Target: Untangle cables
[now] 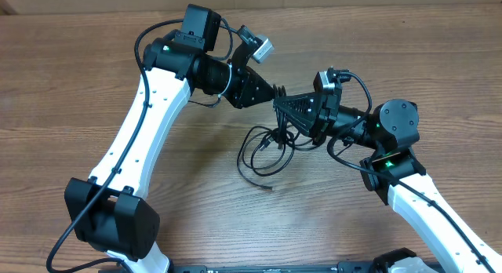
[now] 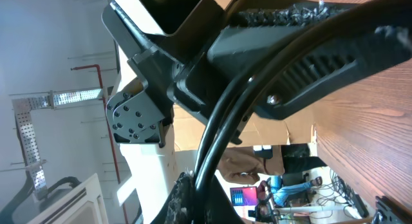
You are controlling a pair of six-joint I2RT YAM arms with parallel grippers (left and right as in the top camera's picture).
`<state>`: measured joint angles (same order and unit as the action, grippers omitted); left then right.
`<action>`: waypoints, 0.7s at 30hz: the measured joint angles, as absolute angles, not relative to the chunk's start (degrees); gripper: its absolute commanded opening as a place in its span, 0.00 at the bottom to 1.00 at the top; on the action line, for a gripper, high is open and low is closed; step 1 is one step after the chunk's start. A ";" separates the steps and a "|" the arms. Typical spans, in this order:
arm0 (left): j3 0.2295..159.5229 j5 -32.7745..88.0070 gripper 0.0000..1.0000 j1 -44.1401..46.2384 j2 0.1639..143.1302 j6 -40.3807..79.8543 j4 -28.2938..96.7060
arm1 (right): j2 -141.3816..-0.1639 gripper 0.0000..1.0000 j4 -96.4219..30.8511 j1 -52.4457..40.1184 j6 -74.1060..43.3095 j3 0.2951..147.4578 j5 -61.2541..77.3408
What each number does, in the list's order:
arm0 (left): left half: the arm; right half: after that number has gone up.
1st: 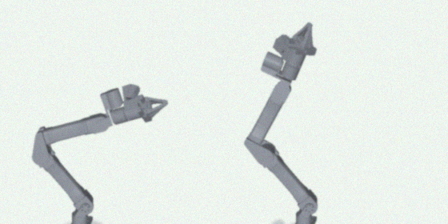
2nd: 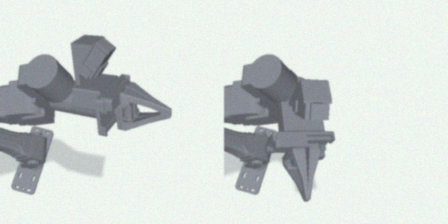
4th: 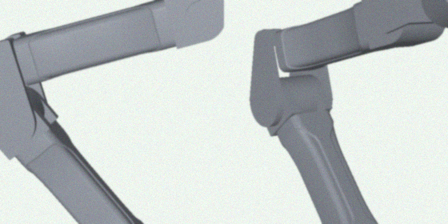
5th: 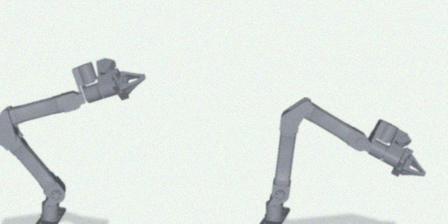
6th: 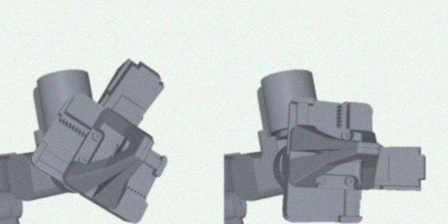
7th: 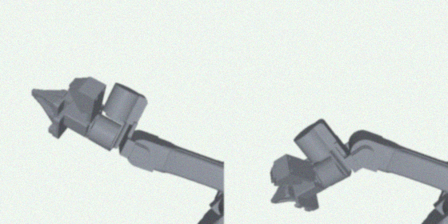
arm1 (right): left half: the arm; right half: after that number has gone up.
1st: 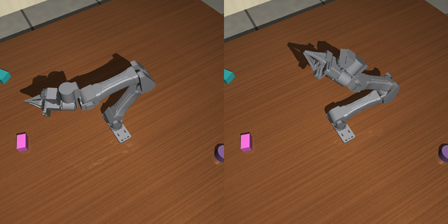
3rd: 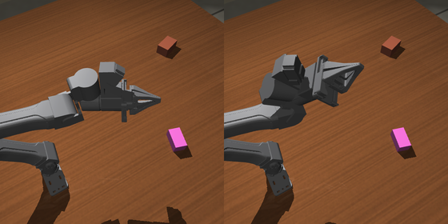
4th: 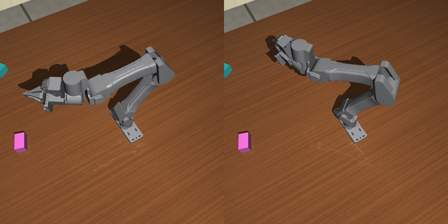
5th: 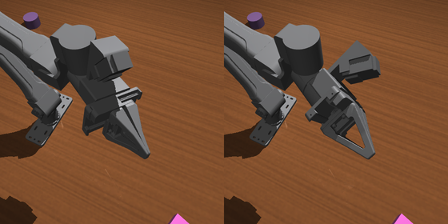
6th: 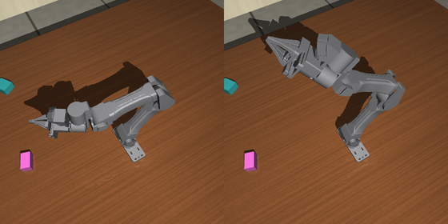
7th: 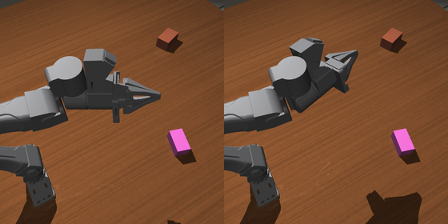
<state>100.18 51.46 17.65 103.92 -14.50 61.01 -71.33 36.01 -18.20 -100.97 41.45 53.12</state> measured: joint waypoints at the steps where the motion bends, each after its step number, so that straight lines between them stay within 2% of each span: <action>1: 100.18 51.00 0.04 17.65 103.92 -14.00 61.08 | -71.33 0.04 36.07 -18.20 -101.01 41.45 53.12; 6: 100.18 48.69 0.05 17.65 103.92 -11.88 61.32 | -71.33 0.04 36.07 -18.22 -101.60 41.45 53.19; 8: 100.18 48.29 0.29 17.65 103.92 -11.53 61.69 | -71.33 0.04 36.07 -18.22 -101.69 41.45 53.19; 11: 100.18 47.99 0.54 17.65 103.92 -10.52 62.85 | -71.33 0.04 36.05 -18.20 -101.78 41.45 53.12; 15: 100.18 48.23 0.68 17.58 103.92 -11.22 64.40 | -71.37 0.04 35.59 -16.14 -101.78 41.45 53.12; 21: 100.18 52.16 0.67 17.50 103.92 -17.56 67.07 | -72.34 0.04 32.23 -11.81 -101.80 41.45 52.97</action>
<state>100.18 52.16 17.50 103.92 -17.56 67.07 -72.34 32.23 -11.81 -101.80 41.45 52.97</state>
